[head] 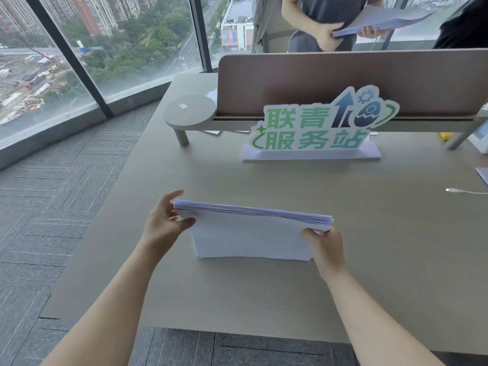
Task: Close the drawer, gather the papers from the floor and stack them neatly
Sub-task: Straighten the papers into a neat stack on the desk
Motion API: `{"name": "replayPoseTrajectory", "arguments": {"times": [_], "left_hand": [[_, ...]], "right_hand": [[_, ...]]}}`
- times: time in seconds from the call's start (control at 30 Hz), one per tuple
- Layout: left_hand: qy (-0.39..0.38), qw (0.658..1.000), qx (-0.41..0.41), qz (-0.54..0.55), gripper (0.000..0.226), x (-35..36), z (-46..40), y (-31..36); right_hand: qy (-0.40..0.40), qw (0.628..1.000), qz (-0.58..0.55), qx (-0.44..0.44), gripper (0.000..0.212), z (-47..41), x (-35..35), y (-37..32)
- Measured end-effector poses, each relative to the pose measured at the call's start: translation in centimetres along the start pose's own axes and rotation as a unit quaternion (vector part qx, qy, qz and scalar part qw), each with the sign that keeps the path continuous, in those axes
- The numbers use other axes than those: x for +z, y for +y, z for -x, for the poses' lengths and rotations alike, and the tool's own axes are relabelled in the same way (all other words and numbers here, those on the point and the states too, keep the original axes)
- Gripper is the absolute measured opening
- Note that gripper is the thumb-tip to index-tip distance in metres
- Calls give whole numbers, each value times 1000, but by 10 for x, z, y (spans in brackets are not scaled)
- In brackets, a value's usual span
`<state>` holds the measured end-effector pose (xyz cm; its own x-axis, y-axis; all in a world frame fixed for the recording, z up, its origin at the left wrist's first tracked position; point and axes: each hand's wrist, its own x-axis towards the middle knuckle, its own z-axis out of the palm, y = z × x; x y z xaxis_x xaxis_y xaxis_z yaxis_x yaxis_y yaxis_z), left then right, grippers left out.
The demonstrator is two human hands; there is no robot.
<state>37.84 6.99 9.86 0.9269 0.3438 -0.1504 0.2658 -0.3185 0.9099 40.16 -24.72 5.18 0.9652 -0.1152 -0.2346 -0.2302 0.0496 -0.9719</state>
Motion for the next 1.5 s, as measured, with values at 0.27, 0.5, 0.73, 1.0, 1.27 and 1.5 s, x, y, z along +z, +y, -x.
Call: {"name": "replayPoseTrajectory", "arguments": {"times": [0.27,0.5,0.73,1.0,1.27,1.5], "left_hand": [[44,991,-70,109,24,40,18,-21],[80,977,-4,199,19,55,19,-3],[71,957,0,280,10,62,26,-11],[139,932,-60,330,35,61,10,7],[146,942,-33,301,33,66,8,4],[139,947,-34,289,26,68,5,6]], "right_hand": [[33,999,-13,-40,13,3,3,2],[78,989,-60,-108,31,3,0,-4],[54,990,-41,-124,46,7,-12,10],[100,982,-81,-137,37,0,3,-12],[101,986,-75,-112,22,-6,4,-16],[103,984,-71,-124,22,-4,7,-16]]}}
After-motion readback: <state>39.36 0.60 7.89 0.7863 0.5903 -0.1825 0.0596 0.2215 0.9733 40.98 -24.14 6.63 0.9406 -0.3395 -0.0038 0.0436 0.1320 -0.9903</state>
